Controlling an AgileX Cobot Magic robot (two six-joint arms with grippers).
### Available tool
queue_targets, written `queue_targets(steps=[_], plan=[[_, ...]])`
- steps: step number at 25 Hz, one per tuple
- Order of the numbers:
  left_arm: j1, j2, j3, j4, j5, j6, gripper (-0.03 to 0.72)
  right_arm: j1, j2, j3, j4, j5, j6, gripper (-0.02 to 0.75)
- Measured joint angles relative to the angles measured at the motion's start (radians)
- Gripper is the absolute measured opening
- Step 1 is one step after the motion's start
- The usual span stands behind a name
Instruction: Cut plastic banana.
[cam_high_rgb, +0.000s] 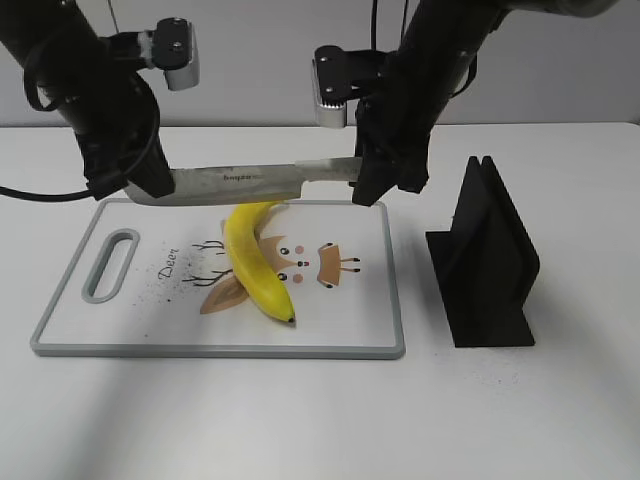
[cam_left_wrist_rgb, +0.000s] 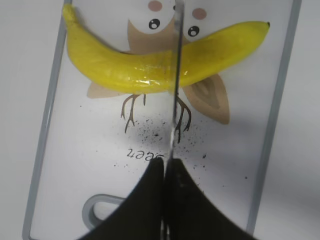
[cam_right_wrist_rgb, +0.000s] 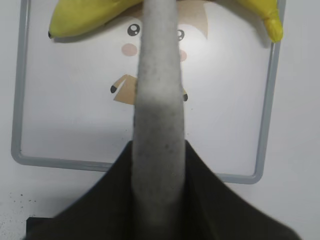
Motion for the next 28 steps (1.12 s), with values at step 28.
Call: queue_targets(steps=[28], plan=[[-0.004,0.182,-0.008,-0.033,-0.074,-0.023,-0.012,0.001,0.171,-0.007,-0.045,-0.080,0.008,0.183]])
